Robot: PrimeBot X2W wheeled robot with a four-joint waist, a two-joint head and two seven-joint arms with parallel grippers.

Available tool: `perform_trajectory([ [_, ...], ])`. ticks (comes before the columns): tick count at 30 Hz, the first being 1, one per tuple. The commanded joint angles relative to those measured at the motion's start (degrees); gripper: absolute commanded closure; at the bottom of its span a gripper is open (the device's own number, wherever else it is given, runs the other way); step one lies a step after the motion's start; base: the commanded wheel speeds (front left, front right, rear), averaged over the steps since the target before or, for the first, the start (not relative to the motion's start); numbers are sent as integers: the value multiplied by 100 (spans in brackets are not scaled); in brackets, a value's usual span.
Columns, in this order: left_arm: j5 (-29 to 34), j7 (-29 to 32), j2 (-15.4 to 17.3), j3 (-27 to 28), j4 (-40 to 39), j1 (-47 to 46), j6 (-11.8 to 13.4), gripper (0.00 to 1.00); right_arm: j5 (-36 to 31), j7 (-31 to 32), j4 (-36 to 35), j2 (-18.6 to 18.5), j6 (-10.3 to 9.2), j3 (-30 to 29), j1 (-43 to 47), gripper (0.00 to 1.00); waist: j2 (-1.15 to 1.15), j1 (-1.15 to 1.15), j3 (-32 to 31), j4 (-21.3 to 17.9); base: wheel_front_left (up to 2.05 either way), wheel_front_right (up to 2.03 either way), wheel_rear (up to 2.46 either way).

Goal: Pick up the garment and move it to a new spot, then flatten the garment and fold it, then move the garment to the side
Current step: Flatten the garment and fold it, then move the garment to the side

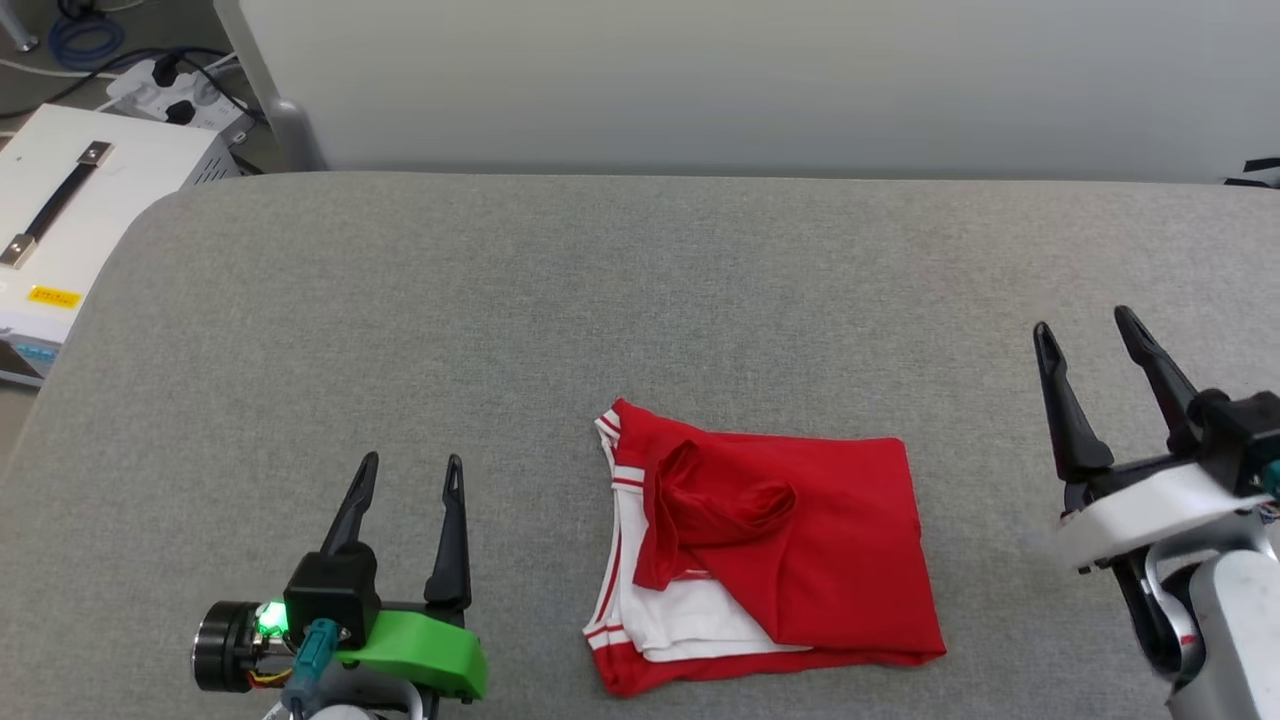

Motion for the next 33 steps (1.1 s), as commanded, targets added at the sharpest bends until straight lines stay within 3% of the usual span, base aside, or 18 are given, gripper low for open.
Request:
perform_trajectory([
  [1,63,-34,29,7,-43,92,-16,0,-201,-44,-128,142,-3,-127,185,0,0,0,-62,-66,0,0,0],
  [7,92,-34,65,8,-192,243,-34,0,-777,-56,-1040,972,-3,-746,1171,0,0,0,-124,-117,0,0,0],
  [11,85,-34,63,15,-302,286,-33,0,-833,-57,-1206,1158,-3,-782,1520,0,0,0,-145,-121,0,0,0],
  [21,72,-34,51,-3,-345,374,-49,0,-816,-57,-1259,1311,-3,-754,1906,0,0,0,-196,-83,0,0,0],
  [33,52,-34,29,-23,-307,366,-40,0,-913,-58,-1209,1276,-3,-751,1744,0,0,0,-175,-30,0,0,0],
])
